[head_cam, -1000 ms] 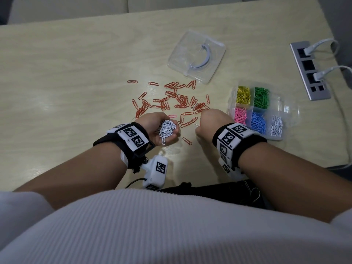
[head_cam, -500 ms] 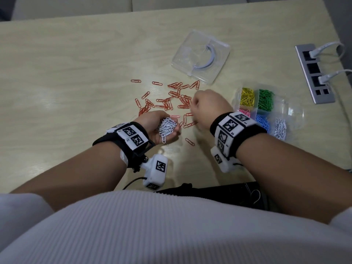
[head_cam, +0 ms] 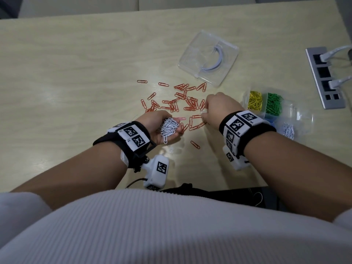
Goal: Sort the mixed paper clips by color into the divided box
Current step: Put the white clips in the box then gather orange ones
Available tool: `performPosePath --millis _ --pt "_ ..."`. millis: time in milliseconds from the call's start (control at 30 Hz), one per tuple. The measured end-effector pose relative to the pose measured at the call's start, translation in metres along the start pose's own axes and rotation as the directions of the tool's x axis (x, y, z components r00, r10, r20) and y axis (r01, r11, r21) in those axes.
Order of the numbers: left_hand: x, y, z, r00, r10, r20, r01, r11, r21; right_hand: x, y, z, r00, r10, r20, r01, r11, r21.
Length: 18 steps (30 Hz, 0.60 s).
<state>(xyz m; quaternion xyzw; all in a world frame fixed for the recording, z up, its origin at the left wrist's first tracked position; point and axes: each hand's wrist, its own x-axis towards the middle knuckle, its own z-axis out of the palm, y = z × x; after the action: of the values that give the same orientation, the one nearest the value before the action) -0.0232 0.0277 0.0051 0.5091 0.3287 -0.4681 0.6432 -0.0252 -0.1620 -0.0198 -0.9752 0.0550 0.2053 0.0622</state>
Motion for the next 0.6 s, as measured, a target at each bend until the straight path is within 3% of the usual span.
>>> performPosePath --millis 133,300,400,500,600 --pt "0.000 0.003 0.001 1.000 0.009 -0.002 -0.009 1.000 0.021 0.003 -0.004 0.006 0.999 -0.047 -0.022 0.044 0.993 -0.114" --pt "0.000 0.006 0.004 1.000 0.015 -0.012 -0.015 0.999 0.034 -0.002 -0.007 -0.004 0.998 -0.013 0.069 0.018 0.997 -0.072" --pt "0.002 0.005 0.009 1.000 0.013 -0.010 -0.012 0.998 0.060 -0.015 -0.015 -0.012 0.996 -0.092 -0.006 0.092 0.989 0.114" --pt "0.002 0.003 0.021 0.999 0.027 -0.023 -0.025 0.996 0.083 -0.033 -0.026 -0.024 0.974 -0.207 -0.096 0.228 0.897 0.378" --pt "0.002 0.002 0.039 0.998 0.068 0.002 -0.068 0.993 0.094 -0.046 -0.024 -0.029 0.956 -0.283 -0.072 0.289 0.880 0.376"
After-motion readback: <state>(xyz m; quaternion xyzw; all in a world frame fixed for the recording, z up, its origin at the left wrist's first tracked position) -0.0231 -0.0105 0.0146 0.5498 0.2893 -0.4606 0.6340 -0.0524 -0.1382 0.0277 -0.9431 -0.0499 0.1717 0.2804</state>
